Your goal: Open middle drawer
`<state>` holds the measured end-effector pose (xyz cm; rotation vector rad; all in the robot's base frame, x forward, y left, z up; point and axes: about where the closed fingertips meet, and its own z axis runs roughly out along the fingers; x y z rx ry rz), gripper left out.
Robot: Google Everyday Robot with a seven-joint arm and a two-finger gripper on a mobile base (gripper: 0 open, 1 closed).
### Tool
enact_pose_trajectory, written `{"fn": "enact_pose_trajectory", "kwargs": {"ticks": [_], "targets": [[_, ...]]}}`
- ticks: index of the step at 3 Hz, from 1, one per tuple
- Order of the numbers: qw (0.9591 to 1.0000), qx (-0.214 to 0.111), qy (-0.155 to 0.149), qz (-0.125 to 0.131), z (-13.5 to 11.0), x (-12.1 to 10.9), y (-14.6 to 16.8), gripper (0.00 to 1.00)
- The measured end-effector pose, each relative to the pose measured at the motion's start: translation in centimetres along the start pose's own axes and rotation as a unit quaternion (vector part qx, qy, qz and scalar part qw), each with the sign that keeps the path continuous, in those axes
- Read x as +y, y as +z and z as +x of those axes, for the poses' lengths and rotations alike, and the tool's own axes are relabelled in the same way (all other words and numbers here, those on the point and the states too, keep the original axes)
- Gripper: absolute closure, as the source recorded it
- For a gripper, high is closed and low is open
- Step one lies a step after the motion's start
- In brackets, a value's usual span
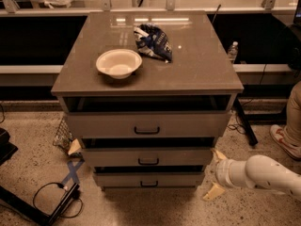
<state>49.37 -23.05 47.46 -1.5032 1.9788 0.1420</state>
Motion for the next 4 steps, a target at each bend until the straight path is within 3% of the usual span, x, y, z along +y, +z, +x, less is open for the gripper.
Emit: {"fn": "enact_pose_trajectory", "kwargs": {"ticks": [2,4], "targets": [[0.9980,0.040,-0.041,-0.026,-2.5,-1.8,4.8,0.00],[0.9983,0.032,-0.035,-0.035,-2.2,-3.5,8.9,0.00]]}}
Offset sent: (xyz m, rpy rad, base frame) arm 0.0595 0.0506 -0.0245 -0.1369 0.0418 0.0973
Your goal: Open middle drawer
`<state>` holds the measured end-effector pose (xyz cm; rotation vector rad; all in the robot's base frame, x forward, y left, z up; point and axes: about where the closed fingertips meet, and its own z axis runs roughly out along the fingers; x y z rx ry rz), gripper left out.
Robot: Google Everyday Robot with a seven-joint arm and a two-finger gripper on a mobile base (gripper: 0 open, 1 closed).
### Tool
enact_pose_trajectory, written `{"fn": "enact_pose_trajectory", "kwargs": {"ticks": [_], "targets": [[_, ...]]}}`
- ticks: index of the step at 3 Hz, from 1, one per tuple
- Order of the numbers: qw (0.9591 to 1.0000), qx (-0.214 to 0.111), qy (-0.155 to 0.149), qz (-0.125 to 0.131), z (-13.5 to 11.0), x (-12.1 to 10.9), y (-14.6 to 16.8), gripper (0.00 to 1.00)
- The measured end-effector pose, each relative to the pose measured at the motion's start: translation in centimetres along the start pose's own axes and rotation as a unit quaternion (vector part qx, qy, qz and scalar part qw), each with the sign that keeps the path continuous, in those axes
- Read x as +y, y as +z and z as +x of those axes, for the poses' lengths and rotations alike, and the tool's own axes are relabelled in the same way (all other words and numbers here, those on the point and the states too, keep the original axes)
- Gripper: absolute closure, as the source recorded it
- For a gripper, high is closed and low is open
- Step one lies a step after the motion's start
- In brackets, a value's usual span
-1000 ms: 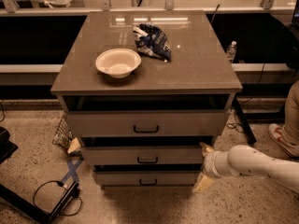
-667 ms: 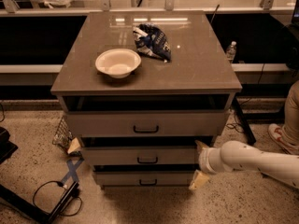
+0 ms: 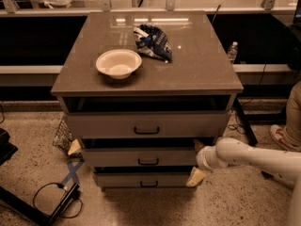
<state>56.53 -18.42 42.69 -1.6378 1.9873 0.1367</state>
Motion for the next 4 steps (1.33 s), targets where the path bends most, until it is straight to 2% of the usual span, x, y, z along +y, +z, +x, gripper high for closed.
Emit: {"fn": "enact_pose_trajectory", "kwargs": {"ticks": [1,4], "targets": [[0.9996,0.001,0.026,-0.008,1.2,-0.5,2.8,0.26],[0.9995,0.001,0.033,-0.003,0.9,-0.8,1.7,0.95]]}}
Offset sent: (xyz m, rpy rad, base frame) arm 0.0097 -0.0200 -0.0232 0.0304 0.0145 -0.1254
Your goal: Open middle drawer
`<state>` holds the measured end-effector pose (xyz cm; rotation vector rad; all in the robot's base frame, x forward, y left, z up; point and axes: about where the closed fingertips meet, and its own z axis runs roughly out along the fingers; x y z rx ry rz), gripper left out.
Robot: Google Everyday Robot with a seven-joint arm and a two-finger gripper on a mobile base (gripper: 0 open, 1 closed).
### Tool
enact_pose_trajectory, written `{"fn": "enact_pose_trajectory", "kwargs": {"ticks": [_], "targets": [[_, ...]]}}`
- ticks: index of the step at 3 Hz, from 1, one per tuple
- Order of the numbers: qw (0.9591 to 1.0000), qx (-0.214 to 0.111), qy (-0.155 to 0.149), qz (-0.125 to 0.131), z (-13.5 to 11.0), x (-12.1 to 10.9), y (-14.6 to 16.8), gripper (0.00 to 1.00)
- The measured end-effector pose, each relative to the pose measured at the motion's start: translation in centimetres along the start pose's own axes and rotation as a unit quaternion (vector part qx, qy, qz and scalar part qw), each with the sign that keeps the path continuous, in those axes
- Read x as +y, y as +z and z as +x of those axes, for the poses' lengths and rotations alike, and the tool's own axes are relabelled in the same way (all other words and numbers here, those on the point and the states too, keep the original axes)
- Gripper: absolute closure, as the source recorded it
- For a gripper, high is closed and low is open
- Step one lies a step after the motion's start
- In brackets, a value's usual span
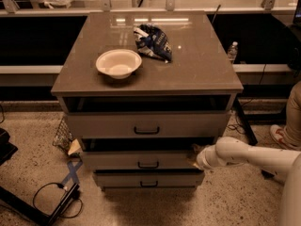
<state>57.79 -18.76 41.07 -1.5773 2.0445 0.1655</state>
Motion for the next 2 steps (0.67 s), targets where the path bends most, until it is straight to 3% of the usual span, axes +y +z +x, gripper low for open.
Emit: {"fn": "enact_pose_trajectory", "kwargs": {"ticks": [2], "targets": [[1.0000,0.000,0.000,0.000,-0.13,-0.05,-0.22,1.00]]}}
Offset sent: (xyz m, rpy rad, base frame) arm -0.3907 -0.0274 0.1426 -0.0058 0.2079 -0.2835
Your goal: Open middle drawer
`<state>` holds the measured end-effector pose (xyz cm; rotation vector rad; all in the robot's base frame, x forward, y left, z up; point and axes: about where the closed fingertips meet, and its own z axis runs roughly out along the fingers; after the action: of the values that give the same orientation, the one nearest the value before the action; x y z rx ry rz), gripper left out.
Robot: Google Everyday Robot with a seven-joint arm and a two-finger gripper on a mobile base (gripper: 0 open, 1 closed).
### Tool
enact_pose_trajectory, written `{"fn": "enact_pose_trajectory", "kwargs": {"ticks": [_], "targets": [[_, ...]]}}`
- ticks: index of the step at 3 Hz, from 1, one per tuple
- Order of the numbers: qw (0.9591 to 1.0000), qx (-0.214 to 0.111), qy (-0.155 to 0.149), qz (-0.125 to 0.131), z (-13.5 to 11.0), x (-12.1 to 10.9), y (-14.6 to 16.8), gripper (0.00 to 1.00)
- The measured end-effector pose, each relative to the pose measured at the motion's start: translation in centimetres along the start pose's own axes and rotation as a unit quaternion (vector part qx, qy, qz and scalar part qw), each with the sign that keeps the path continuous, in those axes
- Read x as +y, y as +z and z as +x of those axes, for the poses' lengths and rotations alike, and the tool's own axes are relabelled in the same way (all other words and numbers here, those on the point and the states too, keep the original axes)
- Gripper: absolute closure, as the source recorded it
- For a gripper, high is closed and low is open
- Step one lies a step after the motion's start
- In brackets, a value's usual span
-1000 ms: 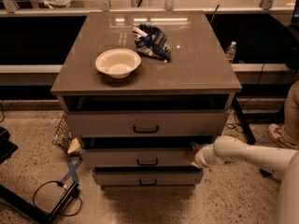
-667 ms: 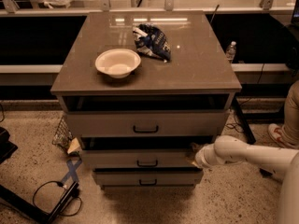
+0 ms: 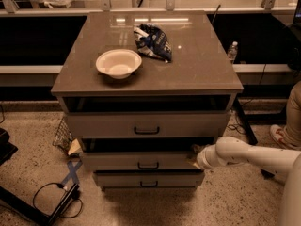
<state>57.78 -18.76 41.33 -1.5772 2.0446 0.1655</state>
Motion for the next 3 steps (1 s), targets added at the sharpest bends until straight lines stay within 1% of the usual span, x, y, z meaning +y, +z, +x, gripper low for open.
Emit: {"fn": "enact_pose_trajectory", "kwargs": {"ticks": [2,3], "targets": [[1.0000,0.000,0.000,0.000,0.00,0.01,-0.01,1.00],[1.0000,0.000,0.000,0.000,0.00,0.02,-0.01,0.97]]}}
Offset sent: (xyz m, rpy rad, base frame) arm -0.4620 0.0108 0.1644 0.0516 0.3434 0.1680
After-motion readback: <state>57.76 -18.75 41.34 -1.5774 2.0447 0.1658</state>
